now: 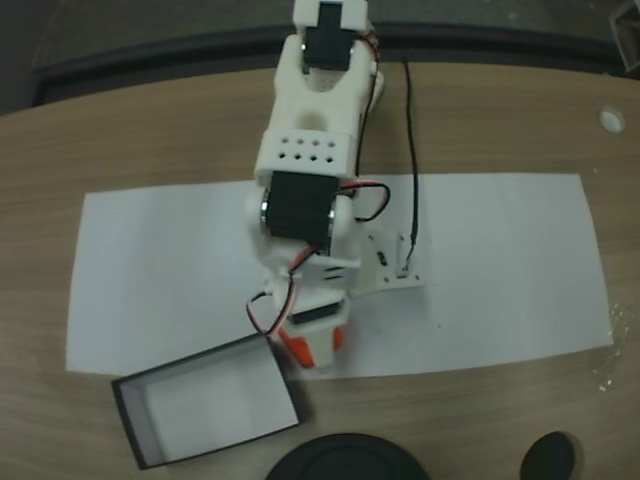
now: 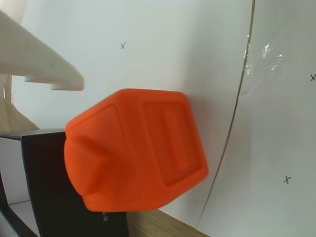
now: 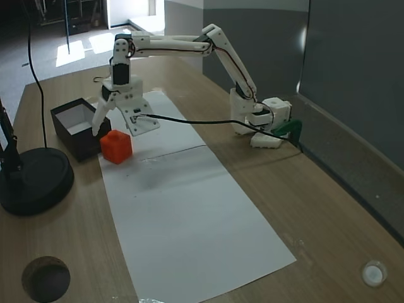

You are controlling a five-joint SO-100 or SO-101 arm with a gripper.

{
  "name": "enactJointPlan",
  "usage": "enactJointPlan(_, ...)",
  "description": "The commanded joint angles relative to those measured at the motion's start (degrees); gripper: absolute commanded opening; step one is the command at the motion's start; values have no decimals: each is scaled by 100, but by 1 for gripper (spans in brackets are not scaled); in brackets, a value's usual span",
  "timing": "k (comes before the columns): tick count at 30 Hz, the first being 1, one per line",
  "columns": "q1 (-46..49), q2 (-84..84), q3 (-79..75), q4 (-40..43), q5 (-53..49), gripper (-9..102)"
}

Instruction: Grab a orange square and put it in the box.

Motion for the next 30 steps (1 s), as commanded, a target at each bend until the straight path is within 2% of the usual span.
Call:
enactJointPlan(1, 53, 44, -26, -26, -18, 35)
enactJointPlan(11, 35, -571, -70, -176, -44, 32)
enactJointPlan(15, -26, -659, -97, -220, -35, 6)
enactJointPlan(16, -105, -633, -97, -229, -44, 4)
enactJointPlan(25, -580, 791, -1485, 606, 26, 8)
enactJointPlan(30, -387, 1441, -2716, 571, -9, 8)
